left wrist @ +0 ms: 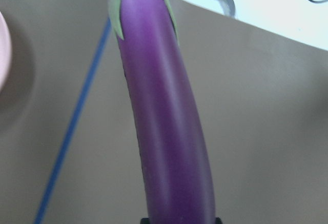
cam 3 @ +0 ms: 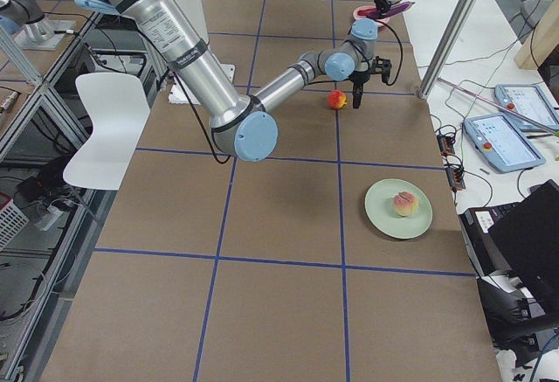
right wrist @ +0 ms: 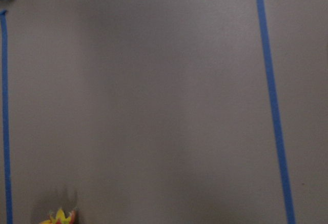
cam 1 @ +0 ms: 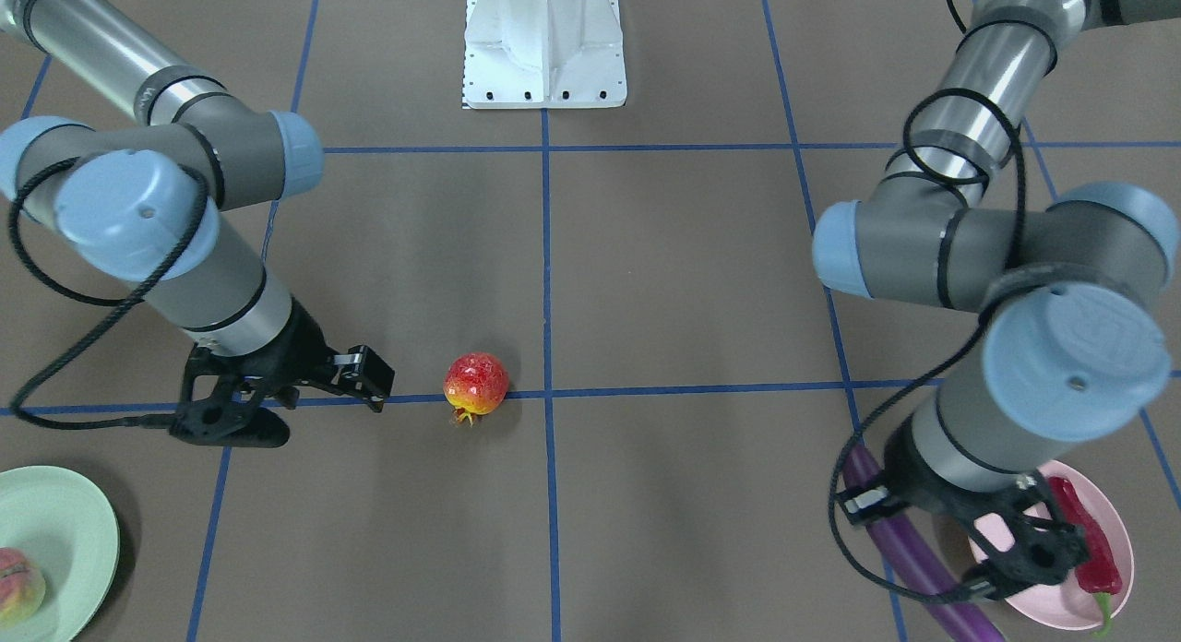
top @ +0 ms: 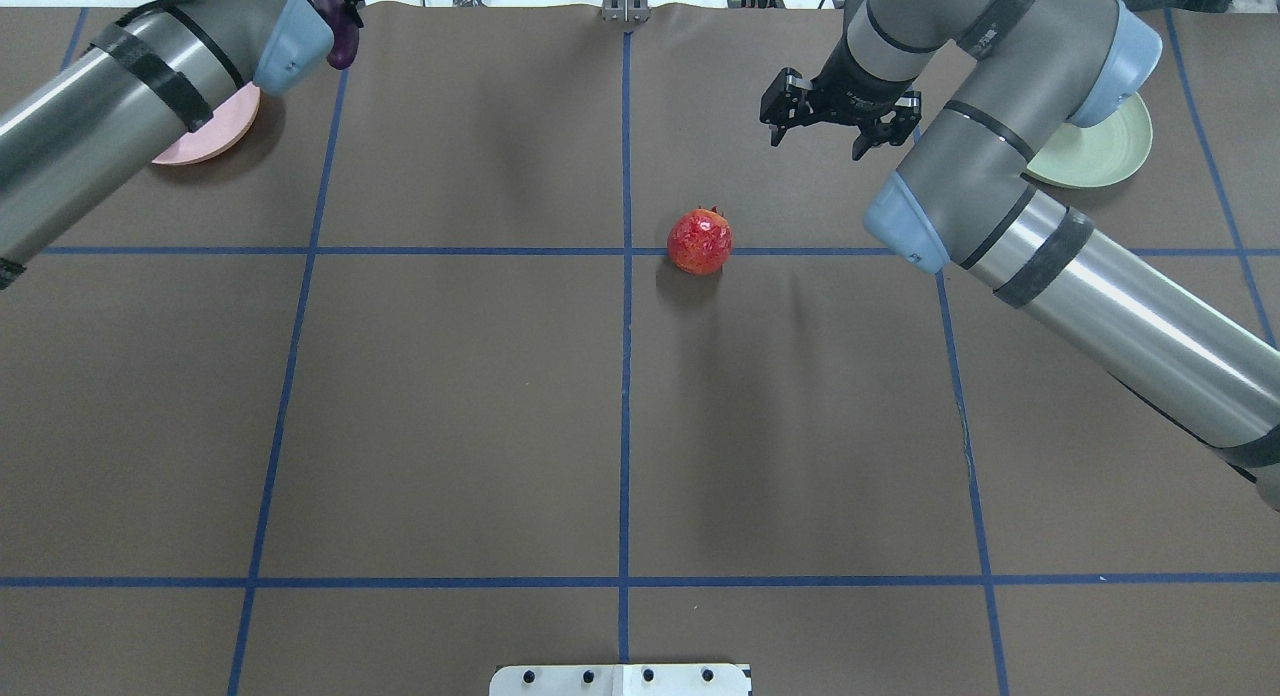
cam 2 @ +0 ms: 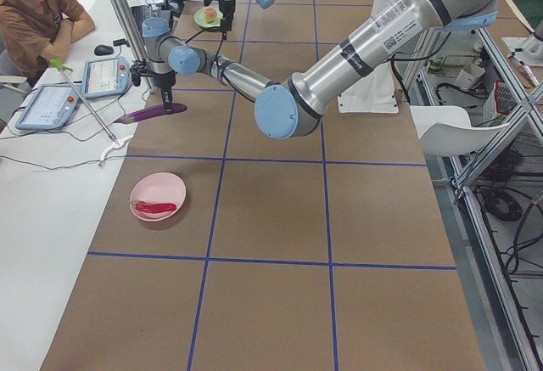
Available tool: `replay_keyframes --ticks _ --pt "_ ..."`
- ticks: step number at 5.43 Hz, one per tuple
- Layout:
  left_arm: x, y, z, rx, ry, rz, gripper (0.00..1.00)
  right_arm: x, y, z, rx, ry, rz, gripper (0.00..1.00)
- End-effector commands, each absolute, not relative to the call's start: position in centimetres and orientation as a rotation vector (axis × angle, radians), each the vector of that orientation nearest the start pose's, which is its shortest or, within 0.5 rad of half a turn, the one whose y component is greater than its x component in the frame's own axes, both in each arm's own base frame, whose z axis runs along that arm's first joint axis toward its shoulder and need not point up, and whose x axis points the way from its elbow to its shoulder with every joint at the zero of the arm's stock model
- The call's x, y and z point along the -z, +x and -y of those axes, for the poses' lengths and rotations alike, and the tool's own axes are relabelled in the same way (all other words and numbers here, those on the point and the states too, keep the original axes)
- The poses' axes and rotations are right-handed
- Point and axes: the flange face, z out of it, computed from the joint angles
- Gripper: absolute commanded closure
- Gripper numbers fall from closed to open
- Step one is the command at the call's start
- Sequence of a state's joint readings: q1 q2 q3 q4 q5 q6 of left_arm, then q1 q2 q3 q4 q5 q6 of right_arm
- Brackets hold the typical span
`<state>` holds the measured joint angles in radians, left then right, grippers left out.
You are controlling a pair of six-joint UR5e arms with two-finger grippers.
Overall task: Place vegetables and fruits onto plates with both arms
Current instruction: 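Lift eggplant toward pink plate with left gripper while right reaches for pomegranate, then lower the right gripper and grasp the red pomegranate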
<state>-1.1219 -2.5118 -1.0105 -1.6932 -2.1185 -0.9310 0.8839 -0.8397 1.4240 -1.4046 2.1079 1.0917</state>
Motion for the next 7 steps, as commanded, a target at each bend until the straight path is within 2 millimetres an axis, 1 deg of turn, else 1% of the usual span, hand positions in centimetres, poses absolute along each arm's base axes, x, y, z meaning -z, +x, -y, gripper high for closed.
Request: replay_keyframes --ticks 1,2,3,4,5,6,7 --pt "-34.4 22.3 81.9 0.285 0.043 -0.670 1.00 -22.9 -46.8 61.6 -0.180 0.051 0.879 0.00" --pt "-34.8 21.8 82.1 0.285 0.043 -0.667 1.00 -23.7 -49.3 60.7 -0.171 0.058 0.844 0.00" --pt "-35.6 21.7 82.4 0.283 0.055 -0.671 1.00 -24.7 -51.3 59.8 -0.150 0.046 0.833 0.00" --pt "-36.9 20.8 83.0 0.293 0.061 -0.671 1.00 -25.2 -52.6 59.6 -0.166 0.034 0.845 0.00" --pt "-36.9 20.6 83.0 0.281 0.067 -0.671 1.00 -25.6 -53.6 59.2 -0.157 0.022 0.837 0.00" --pt "-37.1 20.5 83.0 0.282 0.067 -0.669 1.00 -25.7 -54.1 58.9 -0.152 0.017 0.832 0.00" --pt "-38.0 20.5 82.8 0.281 0.061 -0.666 1.00 -25.9 -54.6 58.5 -0.144 0.014 0.829 0.00"
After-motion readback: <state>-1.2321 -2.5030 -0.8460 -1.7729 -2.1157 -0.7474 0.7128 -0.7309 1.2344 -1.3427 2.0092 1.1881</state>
